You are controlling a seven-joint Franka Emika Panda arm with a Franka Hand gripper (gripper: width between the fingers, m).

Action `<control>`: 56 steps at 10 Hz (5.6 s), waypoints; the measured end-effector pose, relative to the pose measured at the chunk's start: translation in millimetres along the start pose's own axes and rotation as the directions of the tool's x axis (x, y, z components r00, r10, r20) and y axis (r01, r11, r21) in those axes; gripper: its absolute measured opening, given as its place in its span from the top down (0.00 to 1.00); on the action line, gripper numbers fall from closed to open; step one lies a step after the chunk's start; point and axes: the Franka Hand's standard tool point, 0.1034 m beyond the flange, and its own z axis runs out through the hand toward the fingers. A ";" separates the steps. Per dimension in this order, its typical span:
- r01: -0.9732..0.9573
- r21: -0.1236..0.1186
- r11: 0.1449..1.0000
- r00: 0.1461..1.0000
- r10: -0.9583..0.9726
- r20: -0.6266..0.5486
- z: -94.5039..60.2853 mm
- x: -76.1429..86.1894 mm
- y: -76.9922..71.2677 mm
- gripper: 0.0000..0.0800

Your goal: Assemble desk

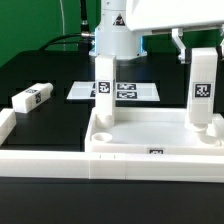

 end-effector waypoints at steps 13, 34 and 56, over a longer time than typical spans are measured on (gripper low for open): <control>0.265 0.003 0.964 0.964 -0.265 0.037 1.0 -1.9 -40.5 0.64; 0.231 -0.004 0.973 0.973 -0.231 0.009 11.5 -11.2 -27.4 0.64; 0.252 -0.006 0.968 0.968 -0.252 0.012 5.9 -6.5 -20.5 0.19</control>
Offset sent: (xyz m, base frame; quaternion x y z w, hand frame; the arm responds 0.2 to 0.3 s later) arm 0.0229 0.0051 0.0152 -0.0977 -0.0106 -0.2463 0.9642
